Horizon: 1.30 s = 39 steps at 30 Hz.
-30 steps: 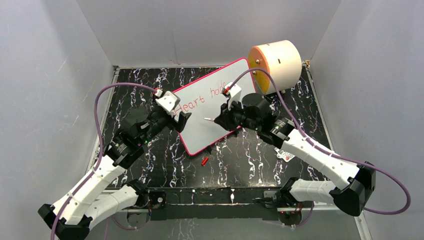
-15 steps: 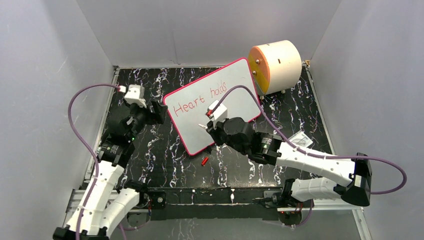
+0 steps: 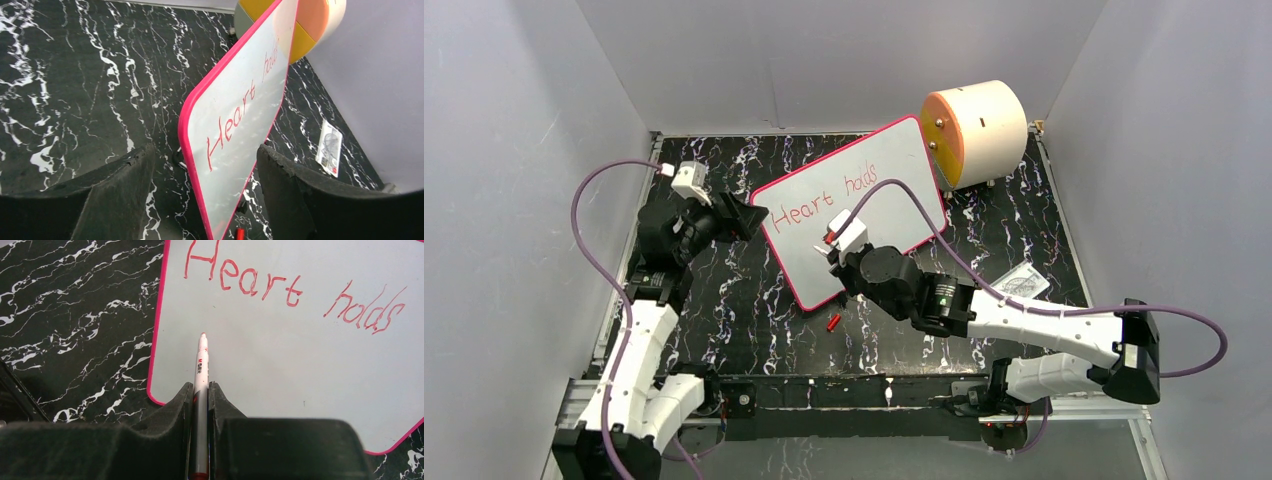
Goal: Write a sentence on the whiteboard
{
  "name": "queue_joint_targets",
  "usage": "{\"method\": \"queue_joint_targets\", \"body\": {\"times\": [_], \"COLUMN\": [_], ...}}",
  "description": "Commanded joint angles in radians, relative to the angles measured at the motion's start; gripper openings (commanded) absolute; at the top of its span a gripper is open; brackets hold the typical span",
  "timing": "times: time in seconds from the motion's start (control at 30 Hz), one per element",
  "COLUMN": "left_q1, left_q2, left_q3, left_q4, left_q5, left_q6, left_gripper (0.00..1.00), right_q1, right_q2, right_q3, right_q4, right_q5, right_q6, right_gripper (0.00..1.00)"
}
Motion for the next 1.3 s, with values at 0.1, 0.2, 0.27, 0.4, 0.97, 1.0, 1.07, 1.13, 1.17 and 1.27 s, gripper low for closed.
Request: {"method": "queue_joint_targets", "body": {"times": [0.1, 0.2, 0.27, 0.4, 0.97, 1.0, 1.07, 1.13, 1.17, 1.27], "left_q1": [0.073, 0.134, 0.16, 0.17, 0.165, 0.161, 0.16, 0.16, 0.16, 0.16], "left_q2": [0.118, 0.168, 0.208, 0.29, 0.43, 0.433, 0.435, 0.439, 0.441, 0.443], "left_q3": [0.041, 0.052, 0.05, 0.052, 0.021, 0.019, 0.014, 0.01, 0.006, 0.003], "left_q4": [0.148, 0.175, 0.229, 0.339, 0.563, 0.566, 0.567, 0.567, 0.567, 0.568], "left_q5": [0.204, 0.259, 0.33, 0.472, 0.661, 0.666, 0.665, 0.667, 0.671, 0.688], "left_q6": [-0.074, -0.087, -0.118, -0.167, -0.257, -0.257, -0.254, -0.25, -0.25, -0.239], "left_gripper": [0.68, 0.66, 0.63, 0.56, 0.29, 0.29, 0.27, 0.23, 0.2, 0.11], "right_q1": [0.015, 0.022, 0.028, 0.032, 0.062, 0.064, 0.068, 0.07, 0.072, 0.083], "right_q2": [0.002, 0.006, 0.01, 0.023, 0.077, 0.081, 0.086, 0.09, 0.091, 0.092], "right_q3": [-0.014, -0.016, -0.02, -0.02, -0.001, -0.001, -0.002, 0.002, 0.005, 0.005], "right_q4": [0.128, 0.14, 0.152, 0.164, 0.193, 0.196, 0.201, 0.199, 0.199, 0.197], "right_q5": [0.022, 0.021, 0.023, 0.021, 0.07, 0.077, 0.091, 0.099, 0.102, 0.121], "right_q6": [-0.03, -0.03, -0.03, -0.03, -0.076, -0.079, -0.085, -0.089, -0.089, -0.091], "right_gripper": [0.0, 0.0, 0.0, 0.0, 0.0, 0.0, 0.0, 0.0, 0.0, 0.0]}}
